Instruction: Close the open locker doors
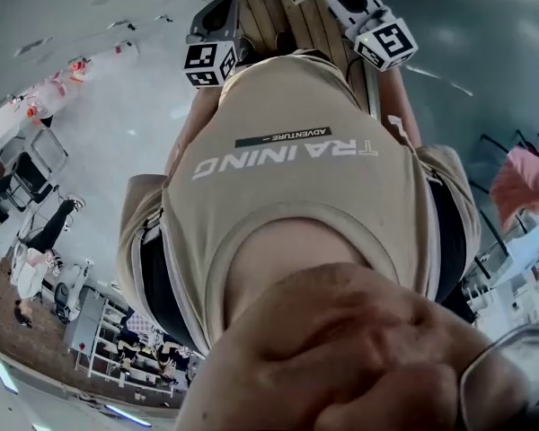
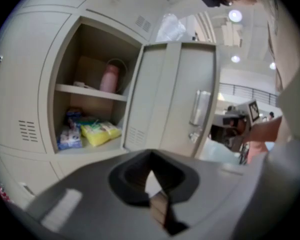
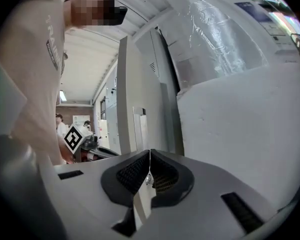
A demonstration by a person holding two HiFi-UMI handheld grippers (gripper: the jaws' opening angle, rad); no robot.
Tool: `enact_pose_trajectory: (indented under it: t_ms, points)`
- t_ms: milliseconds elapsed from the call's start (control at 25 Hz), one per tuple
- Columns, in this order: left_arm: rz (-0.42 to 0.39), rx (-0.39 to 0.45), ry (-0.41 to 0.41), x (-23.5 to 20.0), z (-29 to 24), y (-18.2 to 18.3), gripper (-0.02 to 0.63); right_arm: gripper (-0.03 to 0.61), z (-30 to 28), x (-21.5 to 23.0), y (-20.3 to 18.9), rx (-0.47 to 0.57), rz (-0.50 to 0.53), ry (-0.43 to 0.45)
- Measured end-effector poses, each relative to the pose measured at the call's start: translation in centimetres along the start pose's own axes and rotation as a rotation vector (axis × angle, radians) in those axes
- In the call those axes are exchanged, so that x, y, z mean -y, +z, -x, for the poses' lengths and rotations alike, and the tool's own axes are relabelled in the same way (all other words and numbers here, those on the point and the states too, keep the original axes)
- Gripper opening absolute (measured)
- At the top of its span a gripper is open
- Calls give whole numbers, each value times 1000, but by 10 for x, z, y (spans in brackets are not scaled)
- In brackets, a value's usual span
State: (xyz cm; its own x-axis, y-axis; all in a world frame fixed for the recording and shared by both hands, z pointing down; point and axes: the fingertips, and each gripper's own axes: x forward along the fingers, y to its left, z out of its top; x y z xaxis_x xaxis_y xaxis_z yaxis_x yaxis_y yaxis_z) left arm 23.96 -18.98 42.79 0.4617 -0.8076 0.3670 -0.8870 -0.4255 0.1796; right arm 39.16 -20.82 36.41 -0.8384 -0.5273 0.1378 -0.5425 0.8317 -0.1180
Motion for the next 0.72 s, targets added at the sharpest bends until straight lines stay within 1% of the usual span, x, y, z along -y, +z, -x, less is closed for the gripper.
enact_pose_trajectory:
  t_ms: [240,400,520,720]
  points:
    - [43,8,135,-2,6,-5,-2,15,-20,-19,2,13,19,192]
    - [55,10,222,-7,26,-5,-2,15,-30,-36,1,22,-4,298]
    - [75,2,292,-18,44,-11,-2,15,-40,-54,1,17,6,381]
    - [96,21,383,-32,73,-9,-2,15,-63,-80,7,7,25,471]
